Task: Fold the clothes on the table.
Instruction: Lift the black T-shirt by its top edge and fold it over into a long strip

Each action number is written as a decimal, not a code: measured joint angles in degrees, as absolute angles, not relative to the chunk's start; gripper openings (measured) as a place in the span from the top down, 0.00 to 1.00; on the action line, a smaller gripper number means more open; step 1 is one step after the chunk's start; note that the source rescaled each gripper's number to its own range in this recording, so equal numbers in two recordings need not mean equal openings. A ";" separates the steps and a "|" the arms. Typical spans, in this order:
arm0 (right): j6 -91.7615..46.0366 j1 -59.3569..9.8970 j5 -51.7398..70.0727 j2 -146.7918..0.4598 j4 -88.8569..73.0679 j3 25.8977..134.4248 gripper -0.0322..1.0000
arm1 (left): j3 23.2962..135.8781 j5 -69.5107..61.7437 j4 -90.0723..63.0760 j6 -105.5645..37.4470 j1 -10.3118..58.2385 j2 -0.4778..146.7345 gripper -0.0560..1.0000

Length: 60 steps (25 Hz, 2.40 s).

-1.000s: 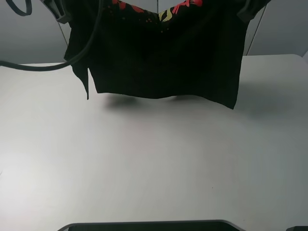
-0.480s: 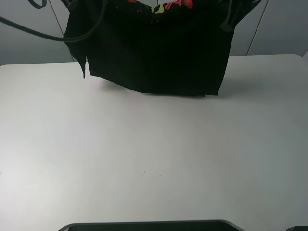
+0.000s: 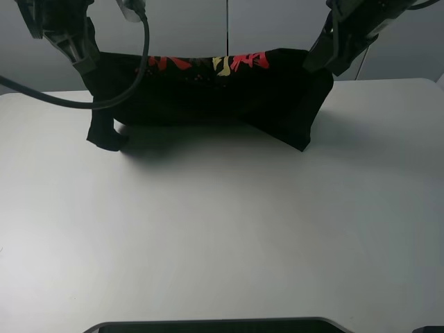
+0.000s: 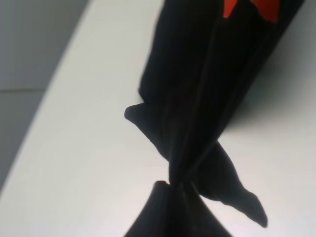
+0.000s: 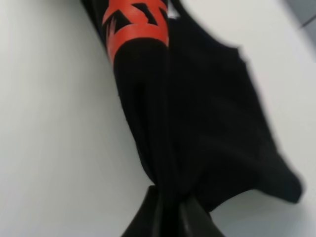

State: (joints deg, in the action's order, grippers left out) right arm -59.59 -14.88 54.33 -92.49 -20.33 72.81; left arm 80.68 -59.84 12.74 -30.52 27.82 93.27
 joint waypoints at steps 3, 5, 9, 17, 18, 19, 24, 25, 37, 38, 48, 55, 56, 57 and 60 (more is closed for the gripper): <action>-58.22 -14.88 62.60 -92.49 -21.74 72.81 0.95 | 80.68 -67.84 7.31 -33.34 27.91 93.27 0.95; -57.18 -14.88 67.17 -92.49 -23.32 72.81 0.95 | 80.68 -69.02 4.93 -33.98 27.91 93.27 0.95; -55.51 -14.88 69.39 -92.38 -26.09 70.95 0.95 | 80.68 -69.50 0.58 -34.70 27.91 93.63 0.95; -56.39 -14.88 66.51 -92.49 -25.34 61.18 0.95 | 74.59 -69.50 -1.57 -38.25 27.91 100.08 0.95; -56.88 -14.88 65.49 -92.49 -25.22 60.28 0.95 | 73.42 -69.50 -1.57 -38.37 27.91 100.89 0.95; -57.29 -14.88 64.60 -92.49 -24.99 59.15 0.95 | 72.59 -69.62 -1.57 -38.64 27.91 101.82 0.95; -57.92 -14.88 58.98 -92.49 -24.86 55.54 0.95 | 70.99 -69.62 -0.78 -38.89 27.91 103.62 0.95; -57.92 -14.88 57.99 -92.61 -24.74 55.41 0.95 | 70.99 -69.62 0.00 -38.89 27.91 103.62 0.95; -61.37 -14.88 33.35 -94.45 -24.74 55.11 0.95 | 70.99 -51.12 10.98 -35.32 27.91 103.62 0.95; -61.78 -14.88 31.73 -95.18 -24.74 55.11 0.95 | 70.99 -49.00 12.76 -33.96 27.91 103.62 0.95; -65.36 -14.88 18.79 -104.83 -24.74 55.11 0.95 | 70.96 -35.20 24.60 -27.08 27.17 103.84 0.95; -65.58 -14.88 11.39 -106.48 -24.74 55.11 0.95 | 70.96 -32.15 25.91 -25.80 22.03 108.57 0.95; -65.68 -14.88 10.50 -106.48 -24.84 55.11 0.95 | 70.96 -31.06 25.79 -25.80 21.64 109.16 0.95; -65.83 -14.88 9.86 -106.48 -24.85 55.11 0.95 | 70.96 -29.89 25.79 -25.70 21.52 109.45 0.95; -66.34 -14.88 8.01 -106.48 -24.94 55.11 0.95 | 70.96 -25.97 25.90 -25.70 21.39 110.09 0.95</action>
State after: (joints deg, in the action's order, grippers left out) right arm -66.34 -14.88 8.01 -106.48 -24.94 55.11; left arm 70.96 -25.97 25.90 -25.70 21.39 110.09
